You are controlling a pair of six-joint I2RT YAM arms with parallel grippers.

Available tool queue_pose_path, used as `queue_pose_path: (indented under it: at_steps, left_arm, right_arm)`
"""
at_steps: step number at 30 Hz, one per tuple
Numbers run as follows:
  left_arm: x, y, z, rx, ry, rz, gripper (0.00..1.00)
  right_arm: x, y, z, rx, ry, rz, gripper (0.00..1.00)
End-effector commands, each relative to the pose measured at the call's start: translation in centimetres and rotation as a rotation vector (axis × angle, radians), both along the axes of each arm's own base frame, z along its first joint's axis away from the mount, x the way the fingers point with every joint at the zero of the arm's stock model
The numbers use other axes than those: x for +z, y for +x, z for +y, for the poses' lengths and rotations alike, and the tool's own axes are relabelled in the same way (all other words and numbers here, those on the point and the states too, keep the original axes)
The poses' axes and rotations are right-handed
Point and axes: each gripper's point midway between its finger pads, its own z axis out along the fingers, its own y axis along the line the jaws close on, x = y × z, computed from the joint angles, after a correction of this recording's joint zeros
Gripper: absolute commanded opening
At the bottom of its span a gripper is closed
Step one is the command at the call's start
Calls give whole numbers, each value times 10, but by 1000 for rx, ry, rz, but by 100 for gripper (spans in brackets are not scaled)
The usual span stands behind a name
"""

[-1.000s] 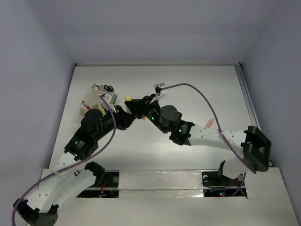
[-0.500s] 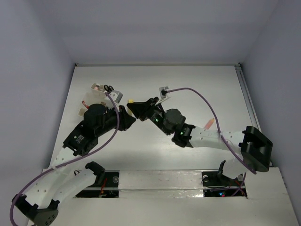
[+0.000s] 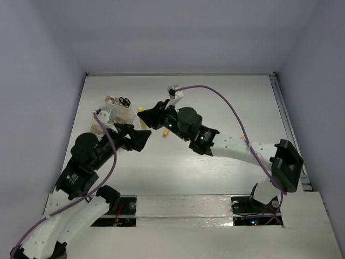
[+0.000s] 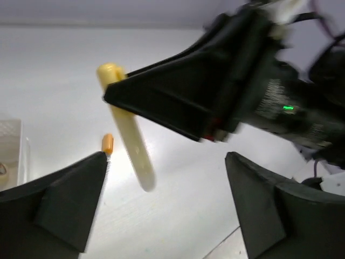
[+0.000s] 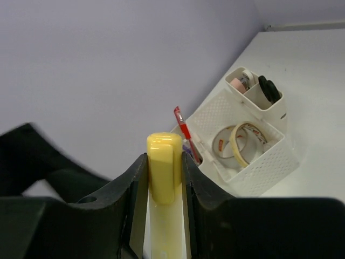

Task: Sort the stationery into containers
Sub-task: Close the pen cap on the pen, then place the pen in the storage box.

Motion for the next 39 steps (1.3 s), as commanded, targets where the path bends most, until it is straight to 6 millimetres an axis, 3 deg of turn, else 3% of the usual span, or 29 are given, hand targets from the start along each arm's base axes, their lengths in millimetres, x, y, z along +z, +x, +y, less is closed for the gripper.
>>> queue_pose_path:
  at_steps: [1, 2, 3, 4, 5, 6, 7, 9, 12, 16, 17, 18, 19, 20, 21, 26, 29, 34, 39]
  left_arm:
    - [49, -15, 23, 70, -90, -167, 92]
    - [51, -18, 30, 94, -92, -174, 99]
    - [56, -27, 37, 102, -100, -184, 99]
    - [58, -31, 41, 107, -102, -190, 99]
    - [62, -35, 43, 110, -110, -201, 99]
    - [68, -41, 48, 116, -124, -223, 99]
    - [79, -46, 53, 126, -144, -248, 99]
    - [103, -58, 65, 147, -196, -320, 99]
    - [129, -63, 84, 221, -240, -415, 99]
    - [131, -46, 89, 289, -189, -438, 99]
    - [131, -43, 87, 290, -182, -438, 99]
    - [130, -36, 83, 288, -169, -445, 99]
    - [132, -28, 78, 286, -161, -467, 99]
    - [135, -27, 78, 287, -163, -477, 99]
    - [134, -25, 77, 288, -157, -480, 99]
    - [135, -19, 68, 261, -155, -502, 99]
    - [133, -18, 63, 235, -141, -512, 99]
    - [129, -15, 63, 230, -127, -523, 99]
    - [128, -14, 64, 235, -121, -519, 99]
  right_arm:
    - [-8, 7, 21, 68, -125, -28, 0]
    - [-4, 15, 23, 59, -121, -35, 0]
    - [-12, 26, 29, 52, -138, -28, 0]
    - [6, 27, 37, 66, -108, -51, 0]
    - [9, 34, 39, 61, -101, -59, 0]
    - [-2, 38, 49, 66, -113, -51, 0]
    - [13, 38, 57, 90, -85, -74, 0]
    - [13, 43, 70, 104, -78, -87, 0]
    - [11, 41, 105, 221, -71, -134, 0]
    - [12, 38, 144, 351, -36, -231, 0]
    - [-19, 43, 160, 385, -79, -211, 0]
    - [15, 41, 166, 408, -30, -288, 0]
    - [13, 35, 192, 485, -28, -362, 0]
    - [-13, 39, 200, 491, -54, -335, 0]
    - [14, 37, 199, 491, -8, -393, 0]
    - [16, 19, 209, 533, 68, -474, 0]
    - [20, 22, 211, 517, 91, -505, 0]
    - [4, 10, 222, 545, 141, -515, 0]
    - [10, 12, 225, 499, 157, -549, 0]
